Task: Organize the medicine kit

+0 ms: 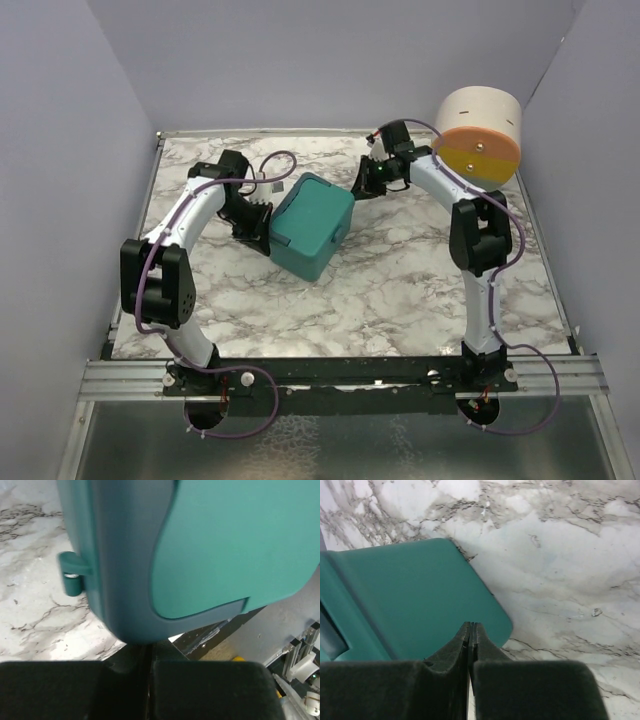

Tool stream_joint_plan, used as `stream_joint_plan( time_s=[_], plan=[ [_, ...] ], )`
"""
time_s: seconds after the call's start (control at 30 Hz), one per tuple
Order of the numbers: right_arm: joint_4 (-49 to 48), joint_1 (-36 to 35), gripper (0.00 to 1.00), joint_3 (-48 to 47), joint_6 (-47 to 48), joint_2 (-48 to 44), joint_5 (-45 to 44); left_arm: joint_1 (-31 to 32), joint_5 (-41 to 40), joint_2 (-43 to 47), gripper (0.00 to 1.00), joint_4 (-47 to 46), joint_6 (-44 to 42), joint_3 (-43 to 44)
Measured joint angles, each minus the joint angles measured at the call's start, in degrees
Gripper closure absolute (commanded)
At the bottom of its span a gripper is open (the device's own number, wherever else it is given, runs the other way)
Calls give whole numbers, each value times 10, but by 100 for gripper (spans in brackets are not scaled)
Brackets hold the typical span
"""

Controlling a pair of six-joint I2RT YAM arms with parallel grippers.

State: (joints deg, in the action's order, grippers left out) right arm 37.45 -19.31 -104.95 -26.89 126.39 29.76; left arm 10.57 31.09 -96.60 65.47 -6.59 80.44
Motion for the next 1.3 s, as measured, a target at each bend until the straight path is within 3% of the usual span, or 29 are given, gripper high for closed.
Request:
stream_joint_plan(
  time_s=[0.53, 0.8, 1.13, 1.3],
  plan=[
    [-52, -17, 99, 151, -15, -104, -47, -2, -41, -172, 100, 19, -18, 215],
    [-40, -47, 99, 198, -40, -136, -63, -10, -76, -235, 100, -11, -37, 279],
    [-22, -65, 99, 202, -56, -136, -66, -12, -84, -243, 100, -44, -42, 282],
    [21, -66, 99, 160, -55, -116, -69, -14, -83, -235, 100, -52, -36, 252]
  ],
)
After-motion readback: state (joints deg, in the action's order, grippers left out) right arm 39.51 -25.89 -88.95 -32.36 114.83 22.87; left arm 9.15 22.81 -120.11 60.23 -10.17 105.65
